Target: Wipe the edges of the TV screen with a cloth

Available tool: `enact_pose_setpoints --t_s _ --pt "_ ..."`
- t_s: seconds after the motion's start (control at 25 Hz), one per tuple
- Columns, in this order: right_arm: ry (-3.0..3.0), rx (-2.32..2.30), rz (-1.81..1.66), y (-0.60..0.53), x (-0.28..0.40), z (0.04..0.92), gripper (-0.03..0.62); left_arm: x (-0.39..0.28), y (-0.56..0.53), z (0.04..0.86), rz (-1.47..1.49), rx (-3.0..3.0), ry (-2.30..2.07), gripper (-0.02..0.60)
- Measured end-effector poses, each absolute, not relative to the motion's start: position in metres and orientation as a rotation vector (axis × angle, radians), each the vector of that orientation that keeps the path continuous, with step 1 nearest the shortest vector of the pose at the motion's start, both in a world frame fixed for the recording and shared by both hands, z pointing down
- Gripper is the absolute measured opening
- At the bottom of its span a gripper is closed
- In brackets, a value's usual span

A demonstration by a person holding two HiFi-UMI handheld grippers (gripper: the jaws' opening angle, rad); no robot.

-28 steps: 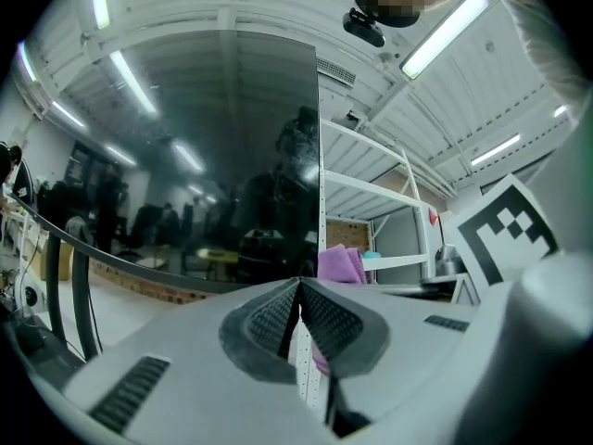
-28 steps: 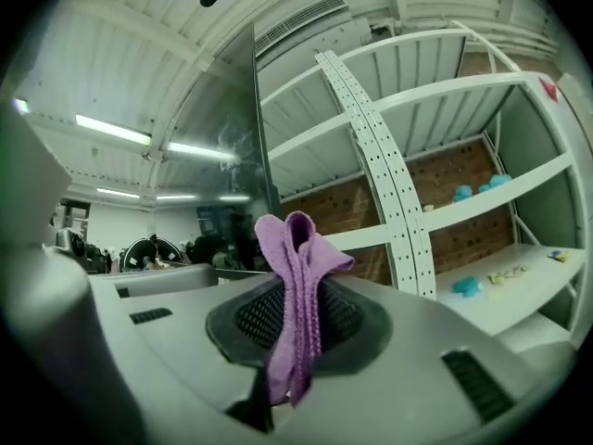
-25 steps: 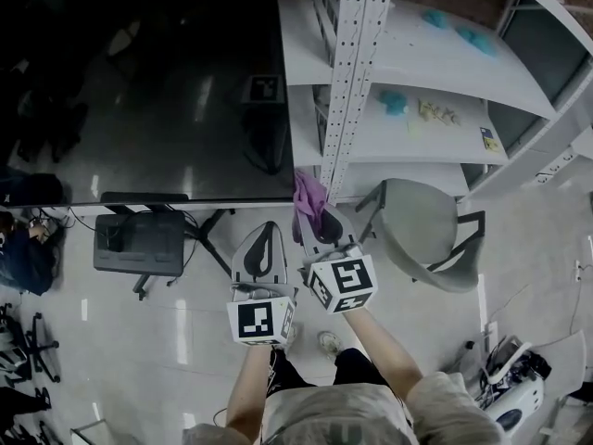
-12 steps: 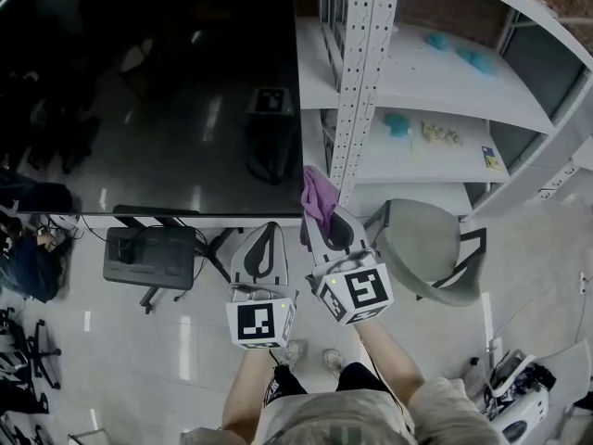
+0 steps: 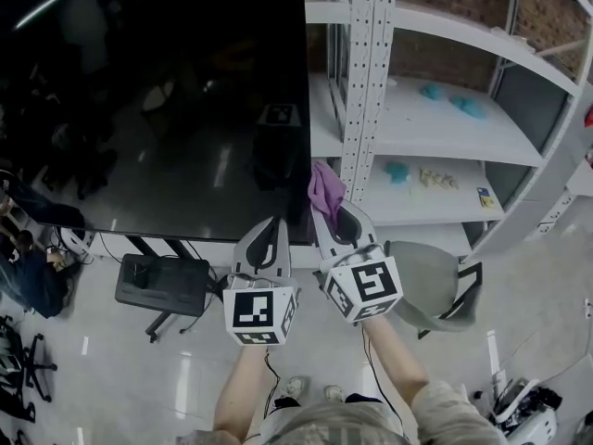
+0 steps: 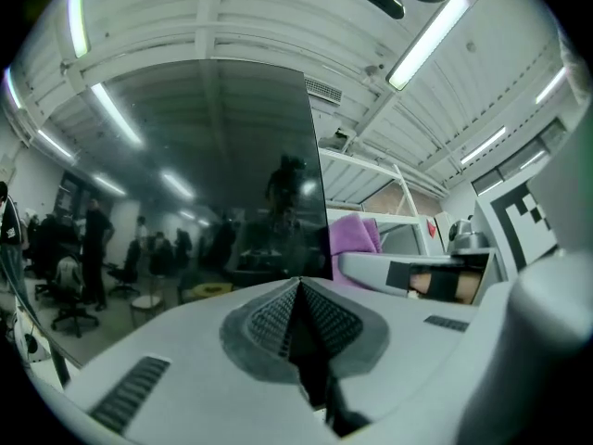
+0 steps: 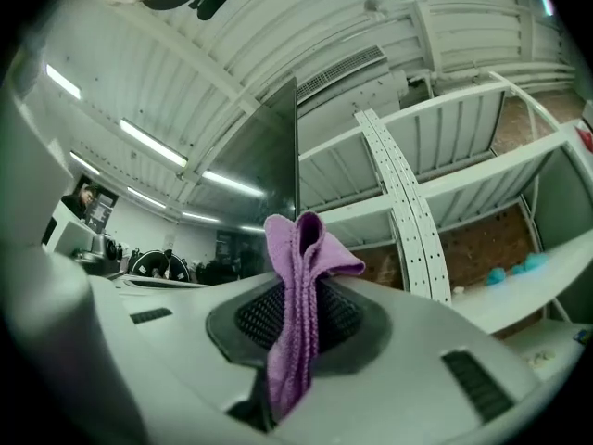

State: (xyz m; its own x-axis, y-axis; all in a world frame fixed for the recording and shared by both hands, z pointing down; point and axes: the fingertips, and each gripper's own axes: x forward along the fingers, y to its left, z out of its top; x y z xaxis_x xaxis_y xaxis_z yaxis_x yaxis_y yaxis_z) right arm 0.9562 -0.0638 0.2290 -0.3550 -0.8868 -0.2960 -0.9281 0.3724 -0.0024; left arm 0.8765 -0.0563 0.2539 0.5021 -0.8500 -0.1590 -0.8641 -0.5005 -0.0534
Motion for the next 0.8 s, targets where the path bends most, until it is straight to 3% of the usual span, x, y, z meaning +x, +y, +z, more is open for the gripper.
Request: enact_pose_setpoints --t_s 0.8 --pt "2.469 -1.497 0.637 -0.046 0.947 0.028 0.055 0.890 -0.036 0.050 0.248 -2.397 1.309 0.015"
